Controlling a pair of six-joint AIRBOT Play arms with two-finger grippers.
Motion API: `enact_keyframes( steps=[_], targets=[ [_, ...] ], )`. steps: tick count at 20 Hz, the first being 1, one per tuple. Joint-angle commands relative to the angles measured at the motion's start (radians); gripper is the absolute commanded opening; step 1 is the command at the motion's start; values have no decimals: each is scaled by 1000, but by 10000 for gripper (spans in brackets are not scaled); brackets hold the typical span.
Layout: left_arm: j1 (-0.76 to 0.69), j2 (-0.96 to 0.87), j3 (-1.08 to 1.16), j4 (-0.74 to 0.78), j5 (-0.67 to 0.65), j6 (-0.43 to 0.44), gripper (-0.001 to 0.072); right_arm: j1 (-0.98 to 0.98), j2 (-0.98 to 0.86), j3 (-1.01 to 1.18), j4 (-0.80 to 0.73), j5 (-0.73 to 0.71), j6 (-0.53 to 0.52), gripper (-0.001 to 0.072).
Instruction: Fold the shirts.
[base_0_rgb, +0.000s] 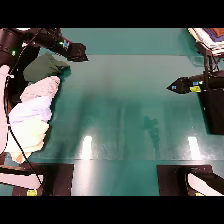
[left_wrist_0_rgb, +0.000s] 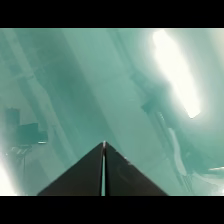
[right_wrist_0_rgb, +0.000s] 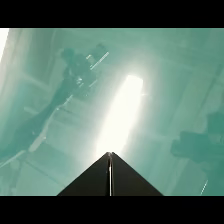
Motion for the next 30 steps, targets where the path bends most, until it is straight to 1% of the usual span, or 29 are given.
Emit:
enact_keyframes(
  steps=[1, 12, 14, 16, 17, 18, 19, 22, 23, 25, 28, 30],
  targets=[
    [0, 0, 0, 0, 0, 0, 26, 3, 1, 1, 1, -9, 0, 17],
    [0, 0, 0, 0, 2, -3, 26, 3, 1, 1, 1, -9, 0, 16],
    [0, 0, 0, -20, 21, -8, 26, 3, 1, 1, 1, -8, 0, 16],
    [0, 0, 0, -17, 59, 6, 29, 3, 1, 1, 1, -8, 1, 16],
    [0, 0, 0, 22, 87, 23, 248, 3, 1, 1, 2, -7, 1, 16],
    [0, 0, 0, 97, 116, 23, 577, 3, 1, 1, 2, -6, 1, 16],
    [0, -2, 0, 214, 151, 2, 649, 3, 1, 1, 2, -6, 1, 16],
    [8, -30, 0, 646, 190, -134, 649, 3, 1, 1, 2, -6, 1, 16],
    [27, -53, 0, 724, 190, -151, 650, 3, 1, 1, 3, -6, 1, 16],
    [90, -108, 0, 732, 194, -151, 649, 3, 0, 1, 2, -7, 1, 16],
    [204, -207, 0, 726, 209, -204, 650, 3, 1, 1, 2, -6, 1, 16],
    [277, -269, 0, 678, 226, -219, 649, 3, 0, 1, 2, -7, 1, 16]
  ],
)
